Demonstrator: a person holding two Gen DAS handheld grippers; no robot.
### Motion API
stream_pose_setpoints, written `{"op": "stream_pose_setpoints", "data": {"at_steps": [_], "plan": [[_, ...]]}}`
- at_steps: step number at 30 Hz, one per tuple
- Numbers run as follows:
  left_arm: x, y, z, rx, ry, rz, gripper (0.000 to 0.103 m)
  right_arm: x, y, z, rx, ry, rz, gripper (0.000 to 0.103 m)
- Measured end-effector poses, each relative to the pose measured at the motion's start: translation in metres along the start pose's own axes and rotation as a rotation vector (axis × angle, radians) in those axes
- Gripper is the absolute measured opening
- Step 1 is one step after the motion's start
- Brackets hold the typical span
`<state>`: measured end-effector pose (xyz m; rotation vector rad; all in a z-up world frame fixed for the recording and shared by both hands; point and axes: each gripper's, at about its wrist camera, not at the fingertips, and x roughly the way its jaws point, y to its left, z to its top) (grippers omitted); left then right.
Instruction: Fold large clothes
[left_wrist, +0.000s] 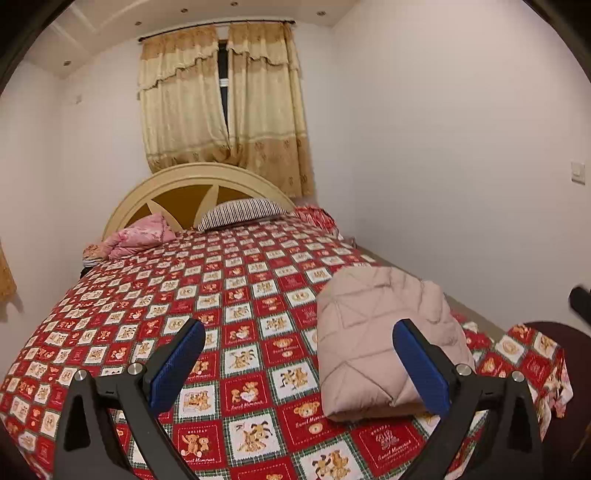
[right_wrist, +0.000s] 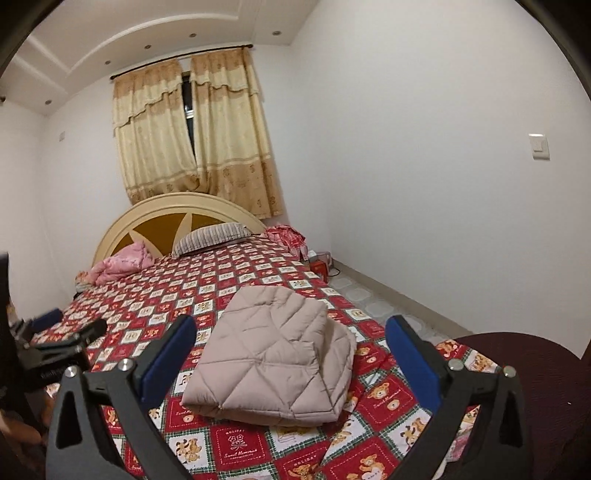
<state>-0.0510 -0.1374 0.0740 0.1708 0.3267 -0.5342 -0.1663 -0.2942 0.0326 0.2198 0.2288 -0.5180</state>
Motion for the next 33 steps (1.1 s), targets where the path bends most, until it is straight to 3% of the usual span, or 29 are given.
{"op": "stream_pose_setpoints", "data": {"at_steps": [10, 23, 33], "plan": [[0.012, 0.004, -0.007, -0.028, 0.045, -0.017, 0.102, 0.014, 0.024, -0.018, -0.03, 0.03, 0.014, 0.103], [0.013, -0.001, -0.009, 0.002, 0.03, -0.008, 0.102, 0.001, 0.029, -0.015, -0.058, -0.022, -0.023, 0.103], [0.015, -0.001, -0.01, 0.017, 0.036, -0.011, 0.102, 0.005, 0.03, -0.016, -0.058, 0.0, -0.039, 0.103]]}}
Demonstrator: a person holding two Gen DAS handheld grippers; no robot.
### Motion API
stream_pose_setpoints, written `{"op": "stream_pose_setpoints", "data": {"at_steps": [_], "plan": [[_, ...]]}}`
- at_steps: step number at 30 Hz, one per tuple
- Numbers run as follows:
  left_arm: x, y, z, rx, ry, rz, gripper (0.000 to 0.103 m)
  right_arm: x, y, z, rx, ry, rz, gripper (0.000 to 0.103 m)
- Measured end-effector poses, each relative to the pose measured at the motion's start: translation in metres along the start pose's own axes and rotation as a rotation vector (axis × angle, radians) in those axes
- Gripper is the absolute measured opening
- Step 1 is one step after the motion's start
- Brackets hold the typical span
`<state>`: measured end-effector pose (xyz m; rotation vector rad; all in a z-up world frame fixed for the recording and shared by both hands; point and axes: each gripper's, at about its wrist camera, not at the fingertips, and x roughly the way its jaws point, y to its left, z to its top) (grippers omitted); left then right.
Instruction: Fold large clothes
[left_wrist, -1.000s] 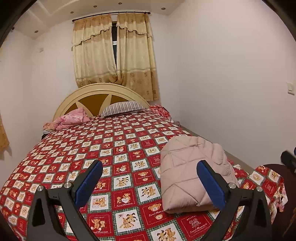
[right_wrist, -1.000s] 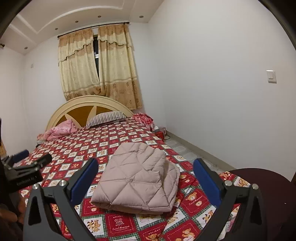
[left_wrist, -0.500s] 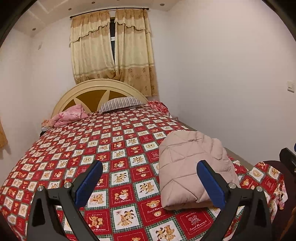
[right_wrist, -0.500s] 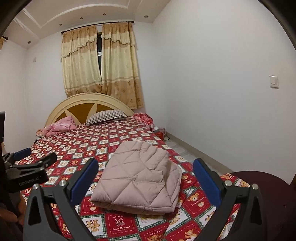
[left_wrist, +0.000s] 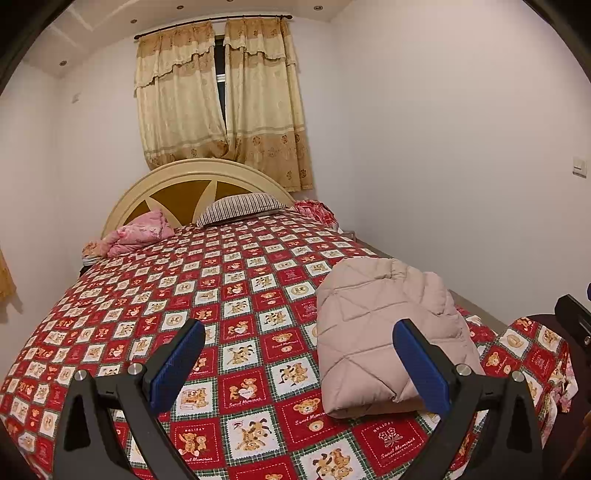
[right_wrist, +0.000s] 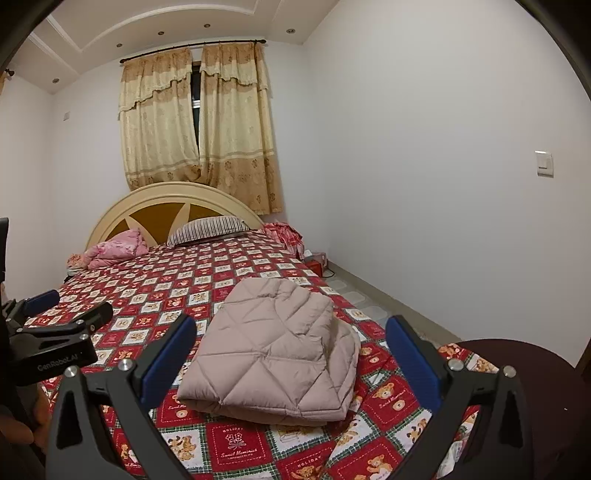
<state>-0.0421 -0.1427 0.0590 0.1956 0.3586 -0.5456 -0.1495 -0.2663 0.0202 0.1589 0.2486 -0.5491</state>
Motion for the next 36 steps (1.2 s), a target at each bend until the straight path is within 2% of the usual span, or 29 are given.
{"op": "stream_pose_setpoints", "data": {"at_steps": [15, 26, 36], "plan": [[-0.0012, -0.0037, -0.0002, 0.018, -0.014, 0.013, 0.102, -0.0005, -0.0027, -0.0011, 0.003, -0.01, -0.015, 0.103], [0.007, 0.0004, -0.0011, -0.004, 0.013, 0.02, 0.102, -0.0008, 0.0001, -0.0046, 0.005, -0.006, -0.018, 0.103], [0.0027, -0.0002, 0.0, 0.008, -0.016, 0.025, 0.102, 0.0, -0.0004, -0.0047, 0.006, -0.004, -0.017, 0.103]]}}
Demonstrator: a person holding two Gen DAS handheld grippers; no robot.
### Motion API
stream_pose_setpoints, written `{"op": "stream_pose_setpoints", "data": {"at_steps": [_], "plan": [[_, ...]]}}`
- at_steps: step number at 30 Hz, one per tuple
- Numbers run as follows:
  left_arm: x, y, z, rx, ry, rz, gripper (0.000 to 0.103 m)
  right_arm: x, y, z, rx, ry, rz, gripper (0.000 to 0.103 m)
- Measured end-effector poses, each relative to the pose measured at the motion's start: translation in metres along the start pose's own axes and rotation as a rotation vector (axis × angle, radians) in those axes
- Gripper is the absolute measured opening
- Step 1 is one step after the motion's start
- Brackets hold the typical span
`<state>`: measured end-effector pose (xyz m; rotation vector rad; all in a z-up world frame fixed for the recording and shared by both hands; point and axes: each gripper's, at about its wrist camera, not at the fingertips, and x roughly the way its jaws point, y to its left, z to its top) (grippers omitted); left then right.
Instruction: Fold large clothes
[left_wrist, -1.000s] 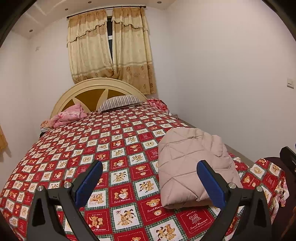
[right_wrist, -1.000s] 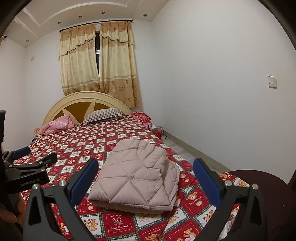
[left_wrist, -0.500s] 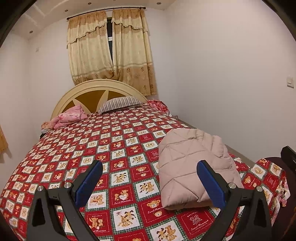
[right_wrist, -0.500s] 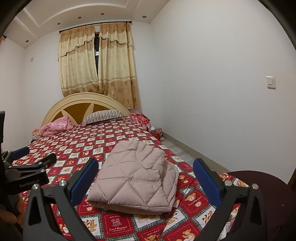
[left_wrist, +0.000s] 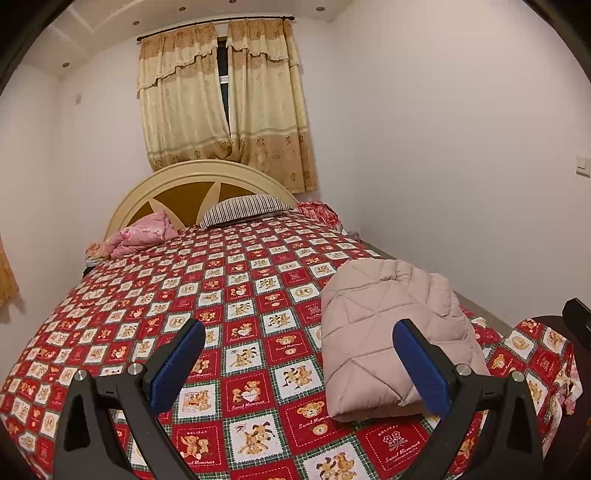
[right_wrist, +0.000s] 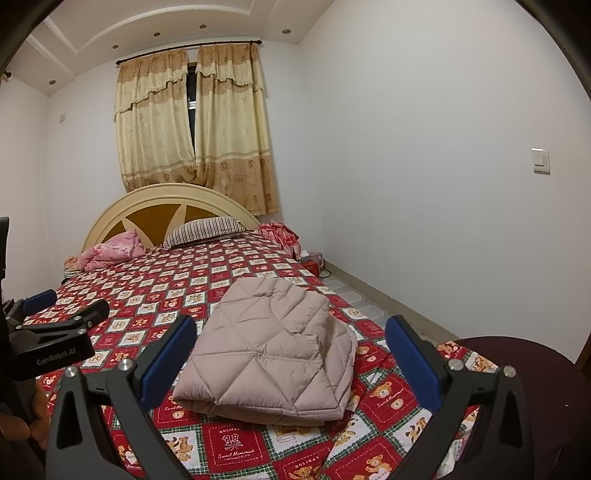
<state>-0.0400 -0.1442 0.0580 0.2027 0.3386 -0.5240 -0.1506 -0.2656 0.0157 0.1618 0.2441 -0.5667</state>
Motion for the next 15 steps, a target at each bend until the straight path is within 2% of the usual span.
{"op": "stream_pose_setpoints", "data": {"at_steps": [15], "plan": [[-0.0002, -0.0021, 0.0004, 0.016, -0.011, 0.007, 0.102, -0.0016, 0.0016, -0.001, -0.001, -0.001, -0.005, 0.103]]}}
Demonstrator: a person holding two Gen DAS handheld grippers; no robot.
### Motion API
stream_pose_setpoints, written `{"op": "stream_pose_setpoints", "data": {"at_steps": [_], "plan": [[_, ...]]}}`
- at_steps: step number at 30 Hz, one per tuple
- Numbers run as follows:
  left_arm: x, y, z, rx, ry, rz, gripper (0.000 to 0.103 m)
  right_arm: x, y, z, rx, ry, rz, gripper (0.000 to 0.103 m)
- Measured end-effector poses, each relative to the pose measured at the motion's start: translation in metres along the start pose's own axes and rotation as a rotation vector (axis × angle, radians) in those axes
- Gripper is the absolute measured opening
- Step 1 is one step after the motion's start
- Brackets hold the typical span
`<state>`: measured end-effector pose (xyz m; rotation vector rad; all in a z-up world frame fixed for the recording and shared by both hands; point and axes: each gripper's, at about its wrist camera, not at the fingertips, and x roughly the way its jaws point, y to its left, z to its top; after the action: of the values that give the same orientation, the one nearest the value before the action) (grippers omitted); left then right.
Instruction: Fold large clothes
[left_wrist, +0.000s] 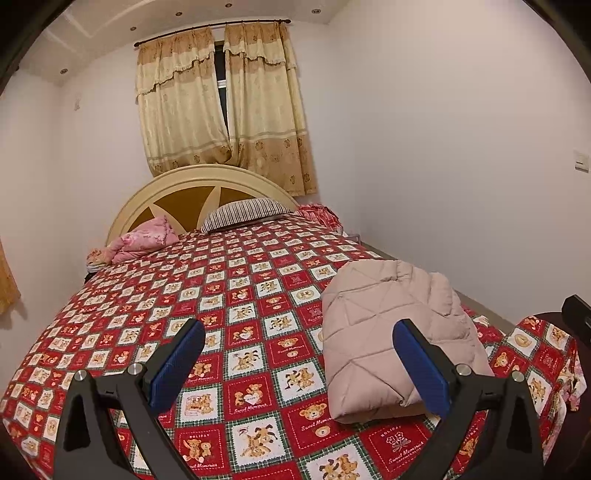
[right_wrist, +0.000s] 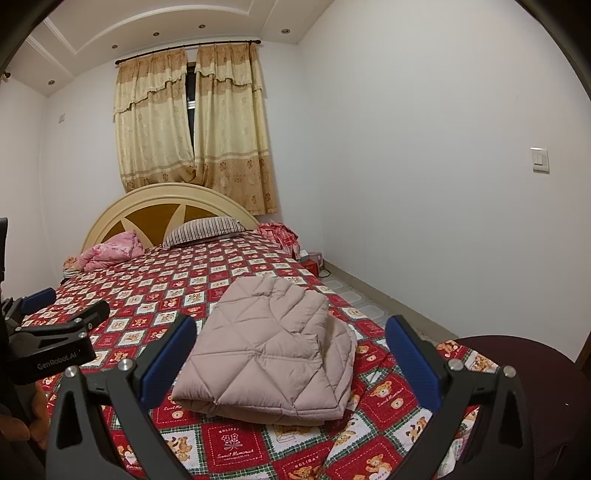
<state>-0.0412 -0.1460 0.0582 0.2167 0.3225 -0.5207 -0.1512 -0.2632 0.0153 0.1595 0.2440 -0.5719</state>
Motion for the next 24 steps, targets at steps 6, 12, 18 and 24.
{"op": "stream_pose_setpoints", "data": {"at_steps": [6, 12, 18, 24], "plan": [[0.001, 0.0, 0.001, -0.005, 0.0, -0.004, 0.102, 0.0, 0.0, 0.0, 0.001, 0.0, -0.002, 0.103], [0.002, 0.001, -0.001, -0.003, 0.005, -0.002, 0.102, 0.0, 0.001, -0.001, 0.002, 0.001, -0.003, 0.103], [0.013, 0.011, -0.003, -0.04, 0.054, -0.041, 0.102, 0.0, 0.001, -0.002, 0.002, 0.003, -0.003, 0.103], [0.029, 0.021, -0.012, -0.078, 0.084, -0.127, 0.102, 0.004, 0.002, -0.009, 0.001, 0.019, -0.003, 0.103]]}}
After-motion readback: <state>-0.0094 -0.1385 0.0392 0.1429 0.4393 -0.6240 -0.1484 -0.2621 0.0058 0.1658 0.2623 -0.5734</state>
